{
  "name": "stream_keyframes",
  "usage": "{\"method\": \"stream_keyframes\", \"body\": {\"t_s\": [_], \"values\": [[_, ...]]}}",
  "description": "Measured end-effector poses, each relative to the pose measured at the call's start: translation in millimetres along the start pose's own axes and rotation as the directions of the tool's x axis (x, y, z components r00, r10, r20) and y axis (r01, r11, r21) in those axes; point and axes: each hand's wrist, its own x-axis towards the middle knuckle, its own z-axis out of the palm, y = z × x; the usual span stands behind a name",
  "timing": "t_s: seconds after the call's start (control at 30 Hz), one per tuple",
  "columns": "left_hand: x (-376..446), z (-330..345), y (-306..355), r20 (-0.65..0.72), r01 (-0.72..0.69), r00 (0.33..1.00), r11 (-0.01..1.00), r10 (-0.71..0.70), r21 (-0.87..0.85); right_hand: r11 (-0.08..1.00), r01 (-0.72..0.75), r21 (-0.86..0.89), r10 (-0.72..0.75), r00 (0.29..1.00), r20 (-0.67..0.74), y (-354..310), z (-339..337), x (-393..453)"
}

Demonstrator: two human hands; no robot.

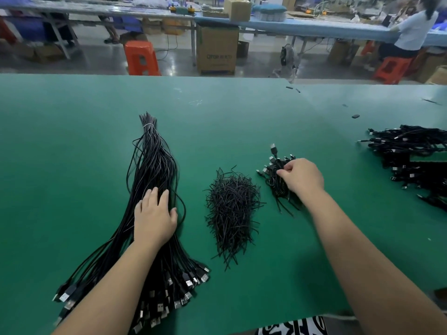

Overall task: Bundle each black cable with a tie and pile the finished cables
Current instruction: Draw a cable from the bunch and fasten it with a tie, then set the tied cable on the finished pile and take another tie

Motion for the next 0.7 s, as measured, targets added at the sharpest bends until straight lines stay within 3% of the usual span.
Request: {"method": "stream_keyframes", "body": {"t_s": [0.17, 0.33, 0.57, 0.7], "values": [[-1.8, 4.3, -2.6, -0.082, 0.008, 0.996, 0.994, -0.017, -0.110, 0.974, -0.040, -0.224, 0.045, 0.999, 0.019, 7.3, 7.2, 40.5], [-2.7, 5.7, -2.7, -0.139, 0.012, 0.989, 0.982, -0.039, -0.190, 0.945, -0.020, -0.327, 0.038, 0.998, 0.047, 12.0, 22.2, 53.8], [-3.2, 6.4, -2.7, -0.166, 0.009, 0.985, 0.970, -0.051, -0.244, 0.939, 0.037, -0.341, -0.038, 0.999, 0.003, 4.7, 20.2, 46.1], [-2.0, 6.7, -5.5, -0.168, 0.009, 0.983, 0.944, -0.069, -0.331, 0.943, 0.284, -0.174, -0.292, 0.956, -0.021, -33.3, 6.9, 19.3]]}}
